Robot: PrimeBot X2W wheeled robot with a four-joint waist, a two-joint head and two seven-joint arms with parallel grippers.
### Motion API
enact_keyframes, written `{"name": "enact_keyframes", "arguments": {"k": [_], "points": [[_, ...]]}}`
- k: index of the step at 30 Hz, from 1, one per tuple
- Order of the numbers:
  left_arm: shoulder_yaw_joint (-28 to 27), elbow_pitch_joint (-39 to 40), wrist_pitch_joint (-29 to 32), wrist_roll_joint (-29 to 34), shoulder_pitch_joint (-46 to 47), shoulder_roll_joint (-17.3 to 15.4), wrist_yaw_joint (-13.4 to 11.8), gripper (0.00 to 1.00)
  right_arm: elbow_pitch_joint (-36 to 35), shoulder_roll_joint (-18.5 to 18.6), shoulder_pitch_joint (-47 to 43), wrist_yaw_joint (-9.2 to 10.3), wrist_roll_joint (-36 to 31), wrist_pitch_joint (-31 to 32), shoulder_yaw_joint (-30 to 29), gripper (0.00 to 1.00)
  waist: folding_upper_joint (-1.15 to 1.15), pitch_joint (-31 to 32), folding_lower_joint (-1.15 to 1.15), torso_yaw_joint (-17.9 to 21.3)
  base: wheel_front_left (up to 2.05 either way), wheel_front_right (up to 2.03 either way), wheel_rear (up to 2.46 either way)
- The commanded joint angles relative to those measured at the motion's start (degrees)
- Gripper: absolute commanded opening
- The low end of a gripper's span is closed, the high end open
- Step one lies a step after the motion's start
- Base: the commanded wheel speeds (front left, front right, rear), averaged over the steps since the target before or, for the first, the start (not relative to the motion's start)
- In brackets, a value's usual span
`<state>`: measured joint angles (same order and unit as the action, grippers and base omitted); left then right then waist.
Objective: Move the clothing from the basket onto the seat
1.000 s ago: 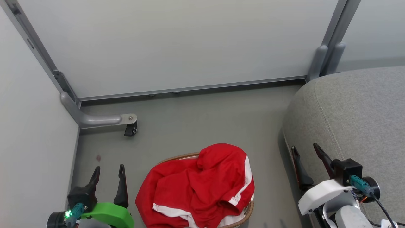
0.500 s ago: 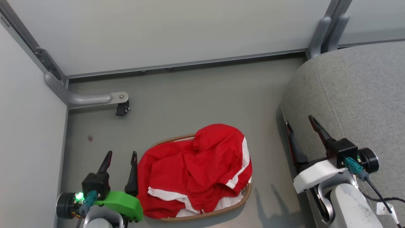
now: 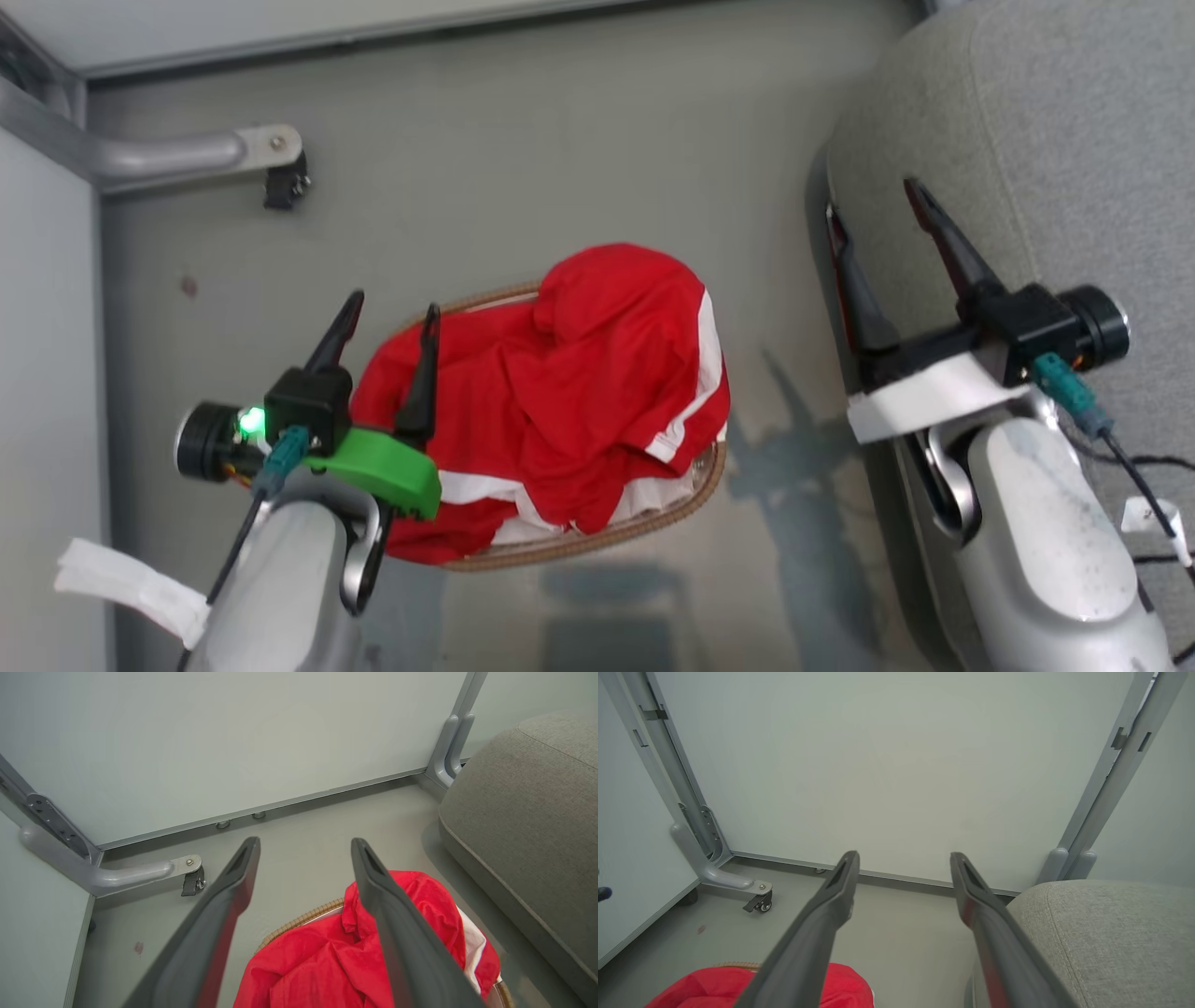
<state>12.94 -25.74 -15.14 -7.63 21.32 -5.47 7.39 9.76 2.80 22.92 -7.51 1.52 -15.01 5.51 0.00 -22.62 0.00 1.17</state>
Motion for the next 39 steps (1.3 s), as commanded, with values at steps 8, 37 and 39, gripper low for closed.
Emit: {"name": "enact_keyframes", "arguments": {"k": [8,37,39], "points": [[4.90,-1.88,-0.03,-2.12,9.37,-4.09,0.13,1.00,-3.28,0.21,6.91,0.05,2.24,-0.25,1.73,1.00,0.00,-16.06,0.00,5.13,0.00,0.00,0.00],[35.40,-18.19,-0.02,-17.75,29.20,-14.32,0.14,1.00,-9.97,0.21,10.86,0.05,7.61,-0.19,5.95,1.00,0.00,-30.42,0.00,11.63,0.00,0.00,0.00],[38.11,-19.63,-0.02,-19.43,30.66,-15.01,0.14,1.00,-10.08,0.20,10.68,0.05,7.78,-0.19,6.11,1.00,0.00,-30.89,0.00,11.80,0.00,0.00,0.00]]}}
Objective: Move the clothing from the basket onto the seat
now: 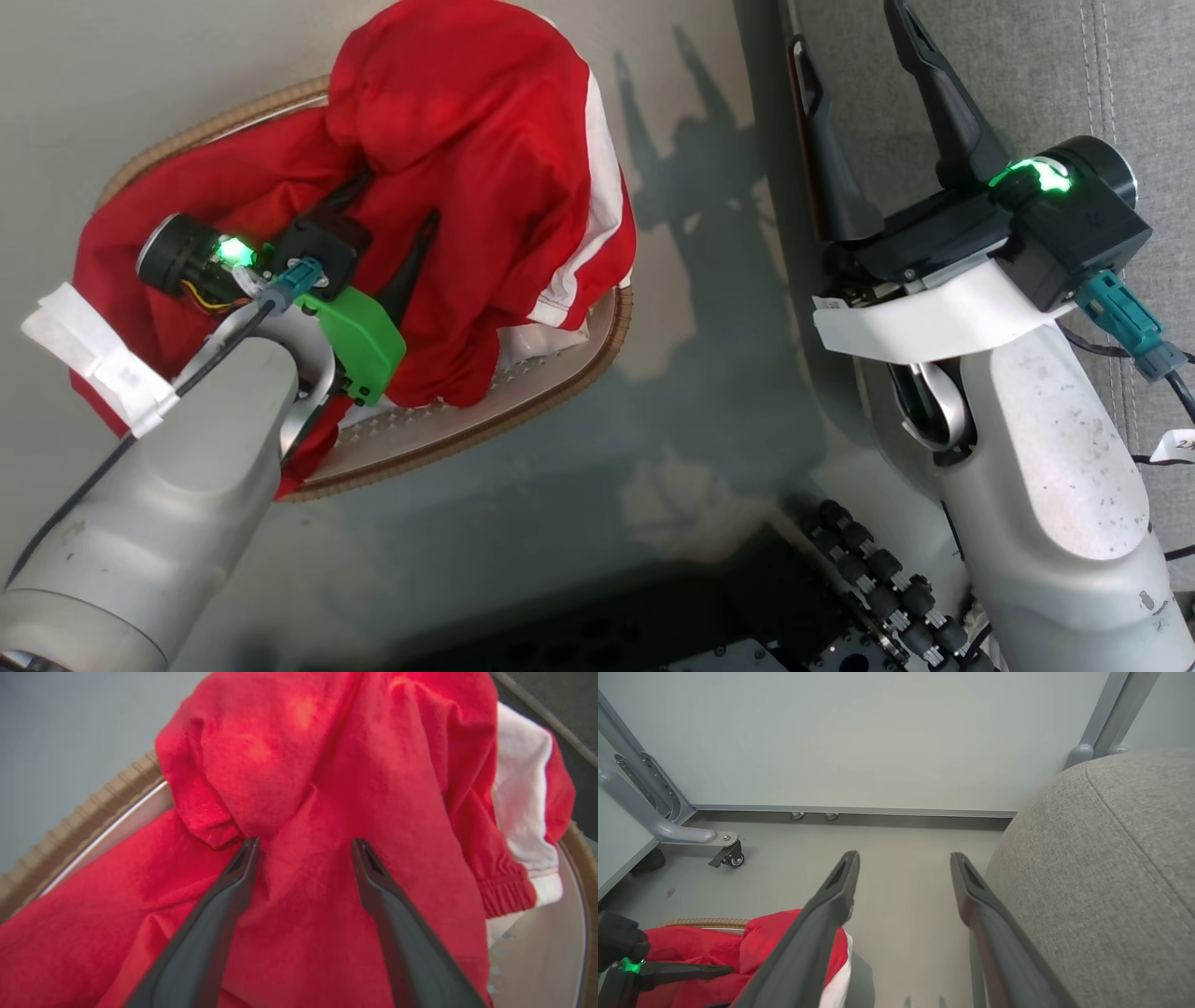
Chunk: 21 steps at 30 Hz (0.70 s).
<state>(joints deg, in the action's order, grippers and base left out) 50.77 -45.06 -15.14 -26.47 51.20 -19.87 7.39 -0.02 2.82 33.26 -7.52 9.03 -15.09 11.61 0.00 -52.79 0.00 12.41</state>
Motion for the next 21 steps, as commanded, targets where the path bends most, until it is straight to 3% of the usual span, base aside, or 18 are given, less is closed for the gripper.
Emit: {"name": "enact_keyframes", "arguments": {"k": [1,15,16,17,18,21], "points": [[1.16,-1.08,-0.02,-1.16,1.39,-0.82,0.14,1.00,-0.39,0.18,0.28,0.06,0.35,-0.12,0.11,1.00,0.00,-0.85,0.00,0.64,0.00,0.00,0.00],[16.78,-9.03,0.35,-11.64,7.61,-1.39,0.15,1.00,-0.49,0.19,0.51,0.06,1.10,-0.12,1.20,1.00,0.00,-2.34,0.00,1.33,0.00,0.00,0.00],[18.08,-9.30,0.51,-12.46,7.62,-1.21,0.15,0.73,-0.30,0.18,0.46,0.06,1.04,-0.12,1.14,1.00,0.00,-2.17,0.00,1.21,0.00,0.00,0.00],[18.90,-9.28,0.49,-13.23,7.65,-0.98,0.15,0.20,-0.09,0.18,0.39,0.06,0.93,-0.12,1.08,1.00,0.00,-1.95,0.00,1.07,0.00,0.00,0.00],[19.65,-9.13,0.44,-14.54,7.39,-0.64,0.15,0.00,0.15,0.20,0.27,0.06,0.78,-0.12,0.97,1.00,0.00,-1.62,0.00,0.87,0.00,0.00,0.00],[21.22,-8.79,0.42,-16.49,5.95,-0.23,0.15,0.00,0.90,0.18,0.17,0.06,0.47,-0.12,0.89,1.00,0.00,-0.28,0.00,0.51,0.00,0.00,0.00]]}}
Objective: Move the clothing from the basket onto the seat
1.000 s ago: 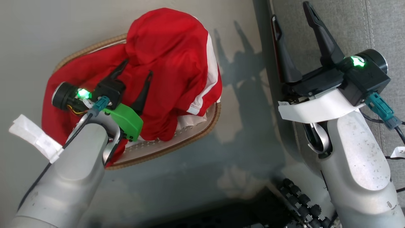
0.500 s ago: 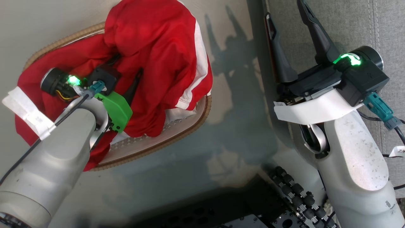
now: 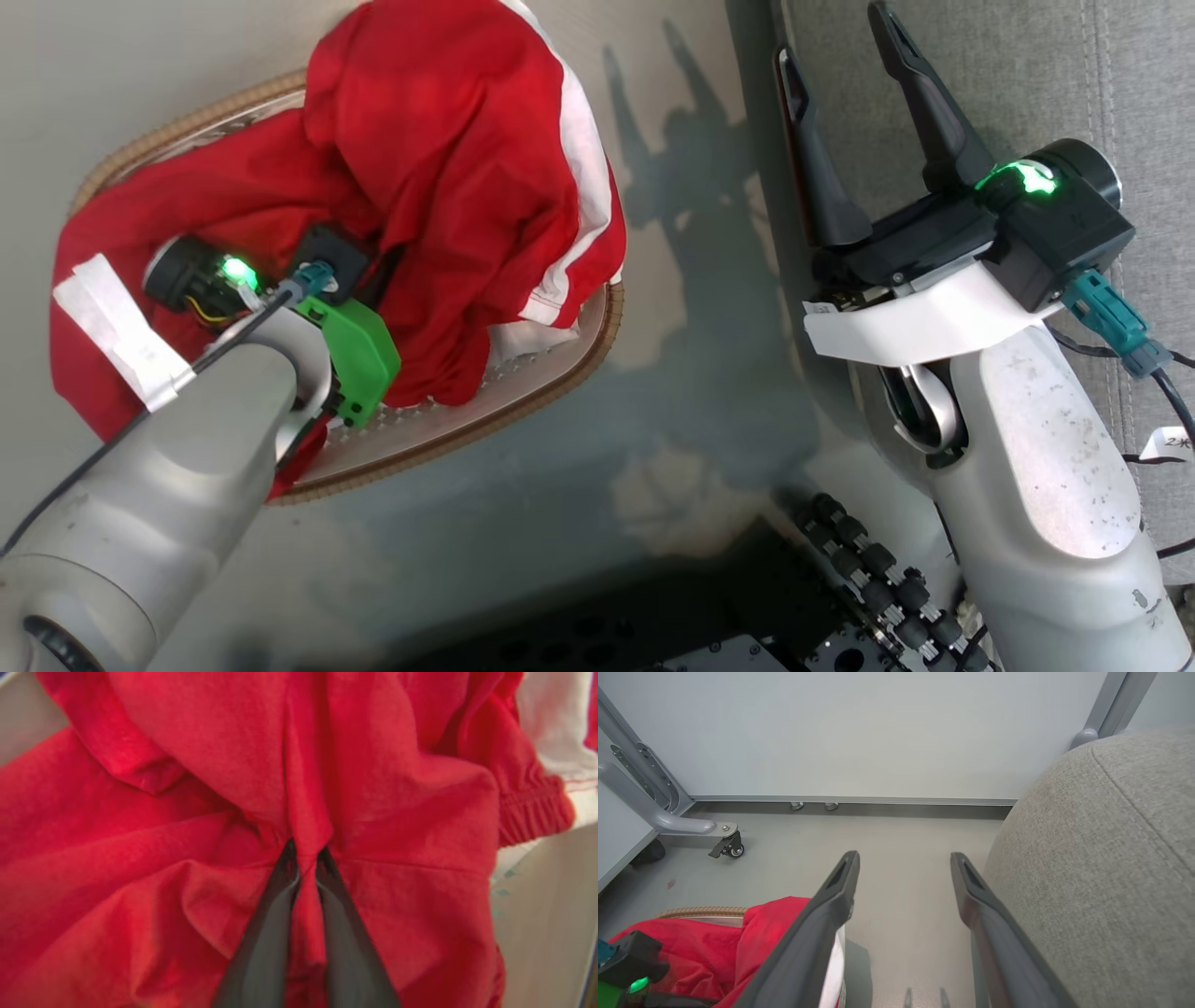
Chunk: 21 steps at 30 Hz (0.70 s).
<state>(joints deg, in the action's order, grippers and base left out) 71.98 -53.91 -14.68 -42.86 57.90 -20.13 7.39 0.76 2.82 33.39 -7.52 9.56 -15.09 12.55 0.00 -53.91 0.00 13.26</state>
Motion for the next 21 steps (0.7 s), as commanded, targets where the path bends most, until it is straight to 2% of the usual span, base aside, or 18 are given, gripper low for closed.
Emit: {"name": "enact_keyframes", "arguments": {"k": [1,7,10,14,21], "points": [[0.38,0.16,-0.10,-0.84,-1.35,0.17,0.15,0.00,0.42,0.20,0.03,0.06,-0.12,-0.12,-0.17,1.00,0.00,1.63,0.00,-0.49,0.00,0.00,0.00],[1.02,1.52,-0.52,-5.79,-4.52,1.21,0.15,0.00,2.01,0.20,-1.09,0.06,-0.84,-0.12,-0.47,1.00,0.00,7.46,0.00,-1.52,0.00,0.00,0.00],[-0.83,3.18,-0.50,-7.21,-6.18,2.09,0.15,0.00,3.13,0.20,-2.08,0.06,-1.44,-0.12,-1.04,1.00,0.00,11.14,0.00,-2.61,0.00,0.00,0.00],[-5.86,5.58,-0.46,-6.38,-9.64,3.14,0.15,0.00,4.31,0.22,-4.01,0.06,-0.89,-0.12,-2.25,1.00,0.00,16.21,0.00,-4.20,0.00,0.00,0.00],[-18.55,10.20,-0.48,0.05,-18.34,5.41,0.15,0.00,7.37,0.22,-9.01,0.06,-2.12,-0.11,-3.37,1.00,0.00,25.04,0.00,-6.75,0.00,0.00,0.00]]}}
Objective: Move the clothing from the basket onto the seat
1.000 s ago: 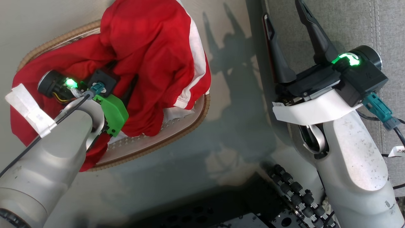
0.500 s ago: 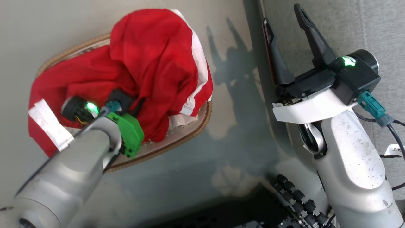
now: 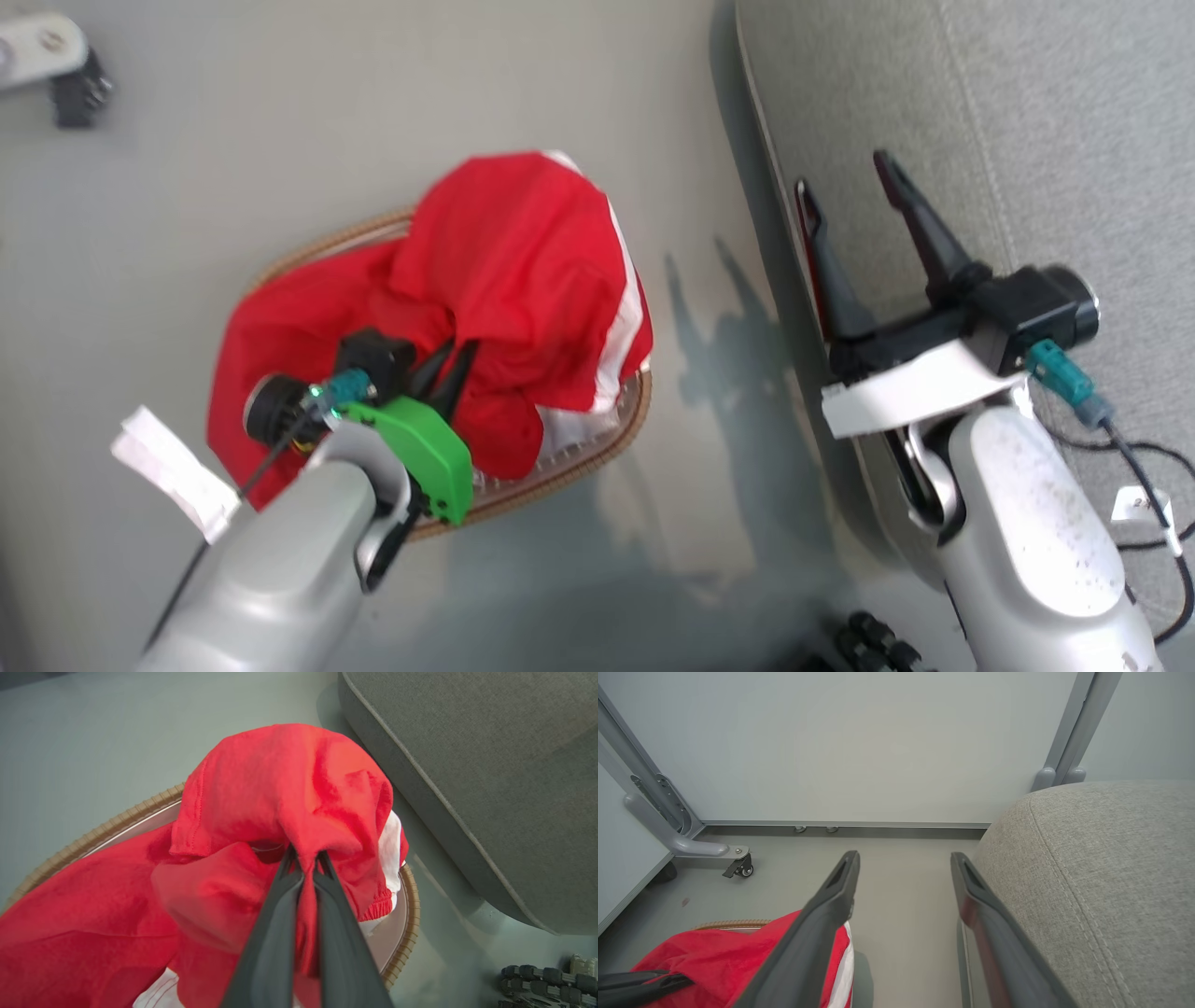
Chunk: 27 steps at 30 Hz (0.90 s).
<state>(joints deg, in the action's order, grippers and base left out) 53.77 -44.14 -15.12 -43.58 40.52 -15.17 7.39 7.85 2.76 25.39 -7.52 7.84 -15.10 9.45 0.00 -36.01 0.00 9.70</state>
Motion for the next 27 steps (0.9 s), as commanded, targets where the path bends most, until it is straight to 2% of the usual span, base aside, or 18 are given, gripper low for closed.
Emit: {"name": "enact_keyframes", "arguments": {"k": [1,7,15,27], "points": [[-2.07,1.13,-0.04,1.60,-2.18,0.77,0.15,0.00,0.74,0.28,-1.89,0.06,-0.55,-0.10,-0.32,1.00,0.00,8.35,0.00,-3.50,0.00,0.00,0.00],[-10.13,5.63,-0.03,7.83,-7.90,2.08,0.15,0.00,2.77,0.27,-5.58,0.06,-1.43,-0.10,-0.41,1.00,0.00,14.00,0.00,-5.01,0.00,0.00,0.00],[-18.04,11.85,-0.05,12.07,-13.77,4.83,0.15,0.00,4.52,0.27,-9.52,0.06,-0.85,-0.10,-1.29,1.00,0.00,20.16,0.00,-6.69,0.00,0.00,0.00],[-23.27,20.60,-0.05,16.37,-18.84,8.38,0.15,0.00,7.81,0.26,-16.65,0.06,-1.97,-0.10,-0.32,1.00,0.00,29.05,0.00,-8.78,0.00,0.00,0.00]]}}
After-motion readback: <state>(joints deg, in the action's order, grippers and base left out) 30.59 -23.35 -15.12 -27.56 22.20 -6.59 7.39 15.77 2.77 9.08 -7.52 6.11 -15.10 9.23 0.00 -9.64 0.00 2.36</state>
